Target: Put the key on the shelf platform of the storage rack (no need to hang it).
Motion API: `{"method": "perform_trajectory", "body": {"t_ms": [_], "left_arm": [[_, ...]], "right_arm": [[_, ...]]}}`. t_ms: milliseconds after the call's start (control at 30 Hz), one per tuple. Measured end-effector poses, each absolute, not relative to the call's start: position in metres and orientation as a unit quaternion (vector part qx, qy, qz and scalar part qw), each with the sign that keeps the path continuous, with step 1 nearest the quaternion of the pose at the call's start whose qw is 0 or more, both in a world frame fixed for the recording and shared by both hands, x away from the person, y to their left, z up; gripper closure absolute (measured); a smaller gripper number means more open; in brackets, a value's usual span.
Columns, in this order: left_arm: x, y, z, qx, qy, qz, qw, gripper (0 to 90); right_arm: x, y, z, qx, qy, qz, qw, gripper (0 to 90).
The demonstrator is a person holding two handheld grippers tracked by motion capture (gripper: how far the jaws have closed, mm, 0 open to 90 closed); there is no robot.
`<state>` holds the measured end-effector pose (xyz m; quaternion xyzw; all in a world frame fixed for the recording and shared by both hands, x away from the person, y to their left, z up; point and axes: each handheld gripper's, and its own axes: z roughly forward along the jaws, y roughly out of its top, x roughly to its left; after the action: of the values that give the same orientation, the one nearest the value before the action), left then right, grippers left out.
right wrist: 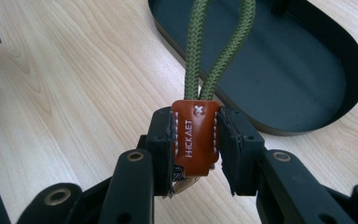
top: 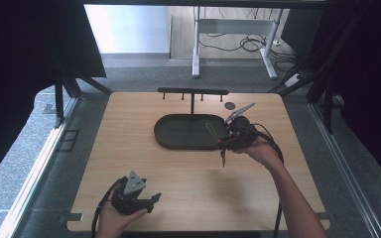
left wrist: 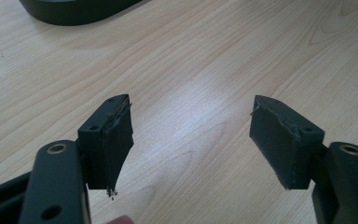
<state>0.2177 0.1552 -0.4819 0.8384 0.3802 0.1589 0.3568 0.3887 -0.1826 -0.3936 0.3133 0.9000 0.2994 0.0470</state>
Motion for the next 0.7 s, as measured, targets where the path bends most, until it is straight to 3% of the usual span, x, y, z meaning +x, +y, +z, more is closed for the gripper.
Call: {"method": "perform_trajectory", "body": {"t_ms": [700], "left_arm": [[0.215, 0.147, -0.481, 0.845, 0.365, 0.158, 0.358, 30.5]], "right_arm": [[0.417, -0.175, -0.385, 0.327, 0.900, 0.283, 0.056, 67.6]]}}
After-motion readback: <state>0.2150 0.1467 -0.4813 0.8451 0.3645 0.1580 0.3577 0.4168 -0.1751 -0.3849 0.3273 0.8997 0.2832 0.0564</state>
